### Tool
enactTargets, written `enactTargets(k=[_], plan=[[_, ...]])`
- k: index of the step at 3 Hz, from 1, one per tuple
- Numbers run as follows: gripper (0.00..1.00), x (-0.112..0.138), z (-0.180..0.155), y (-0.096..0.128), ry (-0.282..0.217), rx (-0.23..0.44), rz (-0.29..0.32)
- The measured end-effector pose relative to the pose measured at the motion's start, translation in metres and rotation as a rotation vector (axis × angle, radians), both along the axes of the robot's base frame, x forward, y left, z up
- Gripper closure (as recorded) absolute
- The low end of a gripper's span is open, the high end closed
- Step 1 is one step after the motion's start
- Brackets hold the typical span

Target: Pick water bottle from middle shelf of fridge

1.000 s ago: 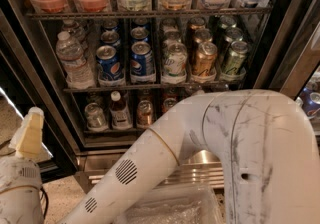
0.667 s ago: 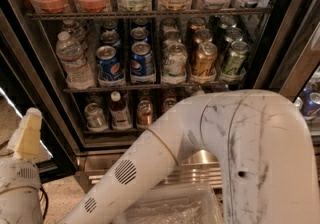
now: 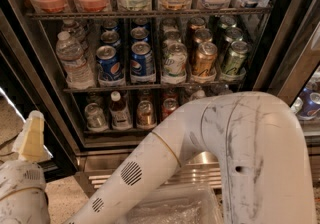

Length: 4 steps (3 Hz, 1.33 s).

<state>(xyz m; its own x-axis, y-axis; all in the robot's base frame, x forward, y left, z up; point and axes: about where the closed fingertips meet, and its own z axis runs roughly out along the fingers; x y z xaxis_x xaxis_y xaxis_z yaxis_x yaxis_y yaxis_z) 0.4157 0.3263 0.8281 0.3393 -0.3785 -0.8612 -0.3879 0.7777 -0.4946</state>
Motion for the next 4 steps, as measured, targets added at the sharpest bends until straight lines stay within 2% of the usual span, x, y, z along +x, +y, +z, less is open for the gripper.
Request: enactTargets(k=[1, 2, 4], plan=[[0.00, 0.005, 0.007, -0.002, -0.018, -0.015, -0.006], [0.00, 0.019, 0.028, -0.014, -0.045, 0.010, -0.033], [0.00, 0.035, 0.052, -0.040, -0.081, 0.113, -0.088]])
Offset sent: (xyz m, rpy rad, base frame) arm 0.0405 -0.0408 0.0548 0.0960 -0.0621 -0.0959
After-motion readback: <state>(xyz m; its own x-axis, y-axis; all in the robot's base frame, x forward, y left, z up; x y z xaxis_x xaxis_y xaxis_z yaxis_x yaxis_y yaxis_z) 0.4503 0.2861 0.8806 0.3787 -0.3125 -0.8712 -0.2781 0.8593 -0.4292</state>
